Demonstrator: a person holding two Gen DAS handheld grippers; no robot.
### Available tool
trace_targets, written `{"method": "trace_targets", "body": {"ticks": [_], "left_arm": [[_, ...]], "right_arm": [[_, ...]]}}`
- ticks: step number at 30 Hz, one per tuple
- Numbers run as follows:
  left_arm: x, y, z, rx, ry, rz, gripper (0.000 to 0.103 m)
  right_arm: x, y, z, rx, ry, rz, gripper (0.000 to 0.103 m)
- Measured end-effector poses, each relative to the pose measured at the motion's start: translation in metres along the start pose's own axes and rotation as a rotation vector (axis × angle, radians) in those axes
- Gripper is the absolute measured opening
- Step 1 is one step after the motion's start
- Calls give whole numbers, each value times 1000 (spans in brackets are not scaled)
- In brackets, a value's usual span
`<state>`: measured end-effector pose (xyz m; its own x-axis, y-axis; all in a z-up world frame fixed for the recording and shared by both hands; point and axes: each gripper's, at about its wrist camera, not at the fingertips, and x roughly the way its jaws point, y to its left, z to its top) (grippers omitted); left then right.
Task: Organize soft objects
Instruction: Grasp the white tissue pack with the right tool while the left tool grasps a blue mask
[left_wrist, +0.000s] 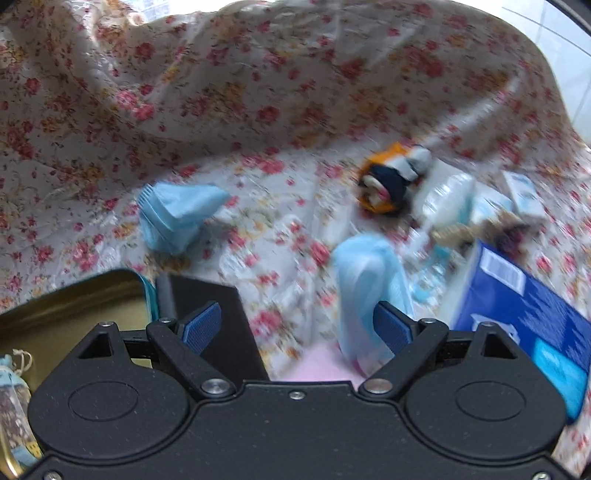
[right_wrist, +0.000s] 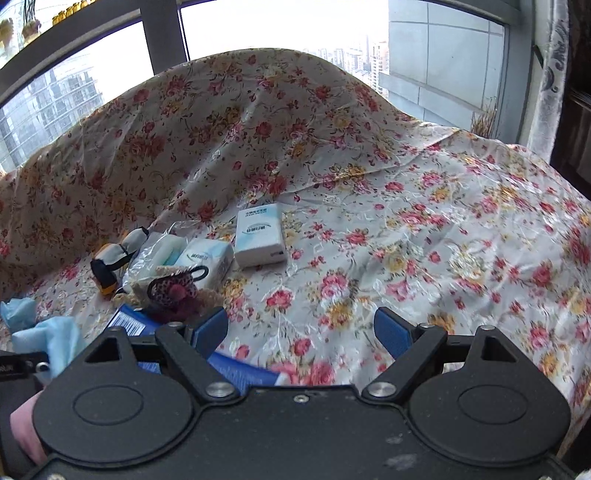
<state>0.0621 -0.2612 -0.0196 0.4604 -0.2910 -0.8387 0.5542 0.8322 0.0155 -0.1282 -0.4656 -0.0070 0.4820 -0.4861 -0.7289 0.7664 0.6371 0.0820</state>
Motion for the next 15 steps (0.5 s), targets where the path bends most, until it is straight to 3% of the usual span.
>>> {"method": "trace_targets", "body": {"ticks": [7, 15], "left_arm": [[13, 17, 22, -59, -13, 56, 87], [17, 19, 23, -58, -14, 64, 87]], "right_arm": [[57, 7, 27, -42, 21, -1, 86], [113, 21, 52, -89, 86, 25, 86]]}}
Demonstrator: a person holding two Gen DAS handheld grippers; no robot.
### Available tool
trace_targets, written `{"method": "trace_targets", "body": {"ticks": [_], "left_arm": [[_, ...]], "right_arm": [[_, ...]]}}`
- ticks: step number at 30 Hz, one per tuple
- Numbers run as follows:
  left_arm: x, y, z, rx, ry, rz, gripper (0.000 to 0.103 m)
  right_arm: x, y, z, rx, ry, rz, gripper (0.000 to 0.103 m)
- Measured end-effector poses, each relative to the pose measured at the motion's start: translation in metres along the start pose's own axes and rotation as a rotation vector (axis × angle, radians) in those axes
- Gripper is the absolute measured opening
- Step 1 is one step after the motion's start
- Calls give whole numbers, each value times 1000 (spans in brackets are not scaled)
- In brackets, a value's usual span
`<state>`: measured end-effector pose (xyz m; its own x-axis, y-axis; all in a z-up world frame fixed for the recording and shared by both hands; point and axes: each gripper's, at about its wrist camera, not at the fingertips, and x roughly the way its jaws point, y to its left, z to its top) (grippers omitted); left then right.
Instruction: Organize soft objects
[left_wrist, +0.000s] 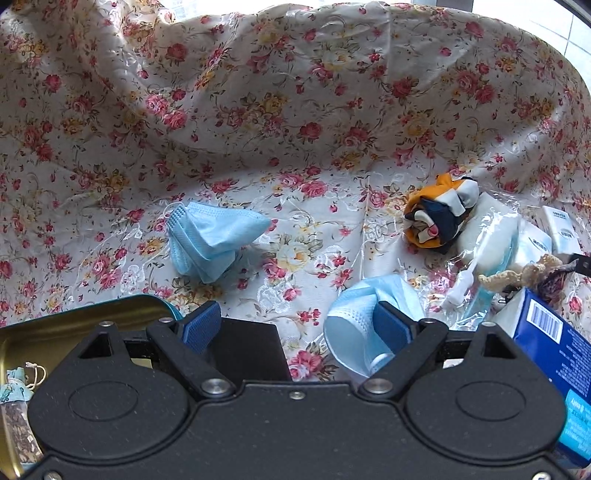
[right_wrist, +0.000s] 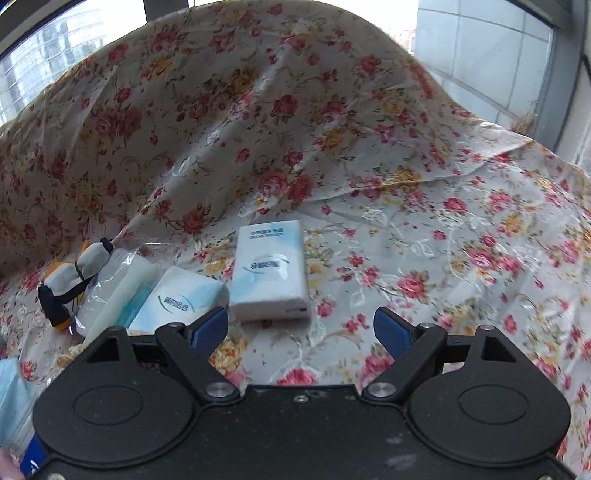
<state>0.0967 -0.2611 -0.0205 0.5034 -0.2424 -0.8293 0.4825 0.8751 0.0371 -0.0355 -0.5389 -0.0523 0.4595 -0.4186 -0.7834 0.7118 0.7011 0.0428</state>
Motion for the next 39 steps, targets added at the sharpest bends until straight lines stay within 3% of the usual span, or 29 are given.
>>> {"method": "trace_targets", "body": {"ticks": [5, 13, 14, 16, 17, 23, 29, 39], "left_arm": [[-1, 2, 1, -12, 9, -19, 87], [-7, -1, -1, 3, -1, -47, 87], [-9, -1, 0, 6, -4, -49, 87], [-12, 0, 1, 6, -12, -58, 87], [-14, 0, 1, 4, -14, -61, 87], [-18, 2, 3, -20, -14, -111, 92], [-9, -11, 2, 11, 7, -107, 94], [16, -31, 4, 32, 59, -30, 94]], "right_arm": [[4, 6, 17, -52, -2, -16, 86], [40, 21, 33, -105, 81, -26, 85], [42, 22, 34, -110, 83, -30, 82], [44, 21, 36, -113, 93, -29, 67], [44, 19, 37, -105, 107, -18, 51], [39, 2, 23, -80, 134, -54, 50], [12, -20, 4, -45, 146, -100, 50], [-5, -25, -18, -75, 125, -128, 51]]}}
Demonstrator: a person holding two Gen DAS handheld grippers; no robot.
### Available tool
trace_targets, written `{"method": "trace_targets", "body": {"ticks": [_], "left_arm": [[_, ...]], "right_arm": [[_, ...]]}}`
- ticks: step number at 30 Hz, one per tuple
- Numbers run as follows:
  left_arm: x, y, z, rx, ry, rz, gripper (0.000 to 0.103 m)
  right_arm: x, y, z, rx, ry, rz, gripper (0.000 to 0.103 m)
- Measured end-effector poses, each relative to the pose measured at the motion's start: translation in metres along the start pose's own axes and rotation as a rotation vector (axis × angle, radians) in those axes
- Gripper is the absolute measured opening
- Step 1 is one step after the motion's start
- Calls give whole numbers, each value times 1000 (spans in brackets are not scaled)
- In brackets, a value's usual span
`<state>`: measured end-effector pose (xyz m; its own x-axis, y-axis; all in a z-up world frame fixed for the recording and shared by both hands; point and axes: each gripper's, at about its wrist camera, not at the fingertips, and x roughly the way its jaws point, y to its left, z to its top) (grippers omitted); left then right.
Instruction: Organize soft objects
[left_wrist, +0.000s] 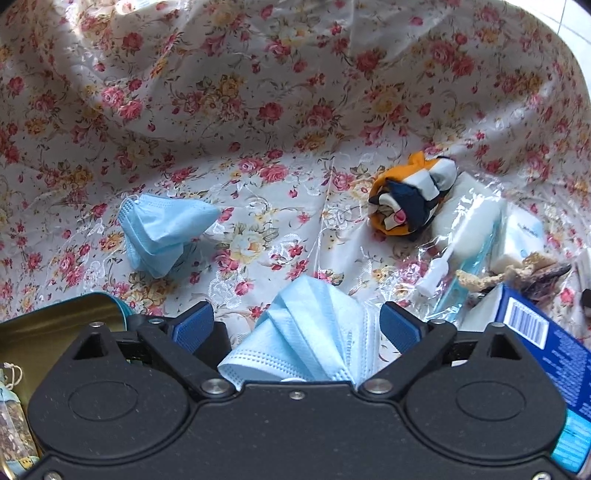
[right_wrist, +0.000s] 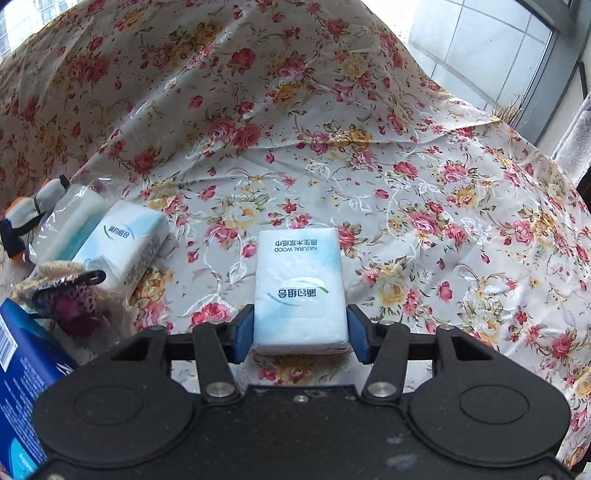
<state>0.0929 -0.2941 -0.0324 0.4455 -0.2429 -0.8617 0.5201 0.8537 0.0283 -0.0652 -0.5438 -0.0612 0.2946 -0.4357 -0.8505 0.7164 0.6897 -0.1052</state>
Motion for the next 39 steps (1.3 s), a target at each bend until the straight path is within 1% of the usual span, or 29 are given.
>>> {"method": "trace_targets", "body": {"ticks": [3, 4, 5, 6, 7, 9, 11, 12, 13, 14, 16, 17, 22, 26, 34, 39], "left_arm": [[6, -5, 0, 19, 19, 16, 93], [9, -6, 0, 23, 29, 18, 90], [12, -6, -1, 25, 40, 20, 85], [14, -6, -1, 24, 50, 19, 75], [16, -6, -1, 20, 61, 11, 69], [21, -4, -1, 8, 86, -20, 68], [24, -3, -2, -10, 101, -45, 67], [24, -3, -2, -10, 98, -45, 65], [23, -4, -2, -7, 92, -45, 64], [22, -5, -2, -6, 85, -50, 64], [18, -5, -1, -8, 73, -67, 64], [15, -5, 0, -9, 64, -77, 64], [-2, -13, 8, 2, 26, -115, 64], [-16, -34, 19, 35, -13, -150, 64], [-43, -102, 36, 147, -104, -237, 64], [-51, -150, 31, 237, -124, -295, 64]], "right_arm": [[0, 3, -2, -5, -3, -1, 52], [1, 3, -1, -4, -1, 3, 53], [2, 3, -1, -4, 1, 6, 54], [2, 3, -2, -3, 1, 9, 55], [2, 4, -2, -3, -2, 10, 57], [3, 3, -2, -3, -8, 11, 64], [4, 3, -1, -1, -10, 12, 68], [5, 3, 0, -1, -11, 12, 68], [6, 3, 0, 0, -12, 13, 68], [7, 3, 0, 1, -16, 14, 66], [7, 2, -1, 5, -19, 32, 54], [5, 0, -1, 12, -22, 40, 51], [-3, -15, -7, 75, -27, 58, 51], [-13, -30, -17, 124, -35, 56, 51], [-41, -58, -49, 200, -58, 60, 51], [-61, -67, -73, 233, -65, 67, 51]]}}
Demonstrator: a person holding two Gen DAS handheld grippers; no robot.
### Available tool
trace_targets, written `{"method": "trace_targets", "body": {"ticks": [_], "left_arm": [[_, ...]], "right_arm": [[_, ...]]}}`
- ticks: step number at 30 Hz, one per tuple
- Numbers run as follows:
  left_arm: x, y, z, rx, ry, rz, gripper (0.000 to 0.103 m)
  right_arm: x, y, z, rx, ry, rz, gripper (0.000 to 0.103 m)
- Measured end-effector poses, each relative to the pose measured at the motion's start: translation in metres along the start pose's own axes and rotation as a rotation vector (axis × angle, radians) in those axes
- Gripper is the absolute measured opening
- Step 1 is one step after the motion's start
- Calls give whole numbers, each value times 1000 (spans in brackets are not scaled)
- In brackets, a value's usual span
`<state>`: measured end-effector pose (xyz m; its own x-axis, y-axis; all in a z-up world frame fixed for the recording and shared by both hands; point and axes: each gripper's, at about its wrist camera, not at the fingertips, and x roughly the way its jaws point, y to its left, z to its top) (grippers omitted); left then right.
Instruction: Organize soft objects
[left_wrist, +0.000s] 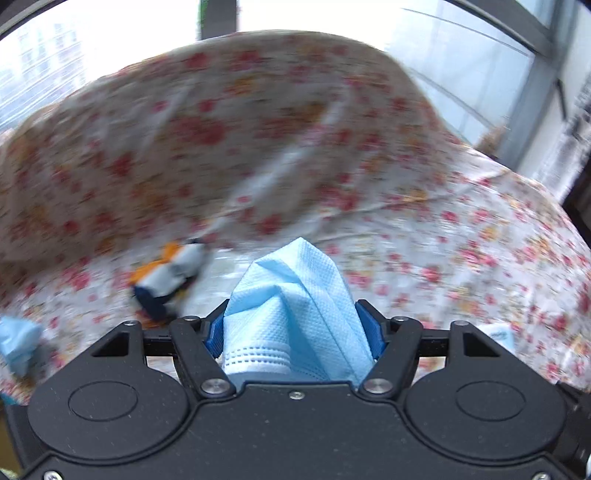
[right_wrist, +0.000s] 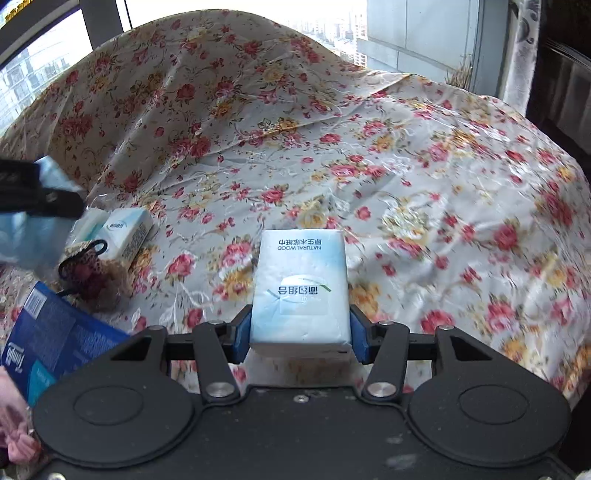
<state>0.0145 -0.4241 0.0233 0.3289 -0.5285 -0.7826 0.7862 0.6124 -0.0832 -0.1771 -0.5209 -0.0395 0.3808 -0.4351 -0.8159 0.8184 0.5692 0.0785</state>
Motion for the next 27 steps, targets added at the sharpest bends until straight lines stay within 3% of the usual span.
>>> {"method": "trace_targets", "body": {"ticks": [8, 14, 19, 27], "left_arm": [[1, -70, -21, 116, 26, -113, 64], [-12, -105, -60, 199, 67, -179, 64], [-31, -110, -90, 230, 103, -203, 64], [-81, -79, -135, 261, 109, -201, 64]], "right_arm": [[-42, -11, -40, 36, 4, 7, 51], [-70, -22, -77, 75, 38, 1, 51], [-95, -24, -111, 83, 67, 2, 51], [-145, -4, -158, 44, 81, 39, 51]]}}
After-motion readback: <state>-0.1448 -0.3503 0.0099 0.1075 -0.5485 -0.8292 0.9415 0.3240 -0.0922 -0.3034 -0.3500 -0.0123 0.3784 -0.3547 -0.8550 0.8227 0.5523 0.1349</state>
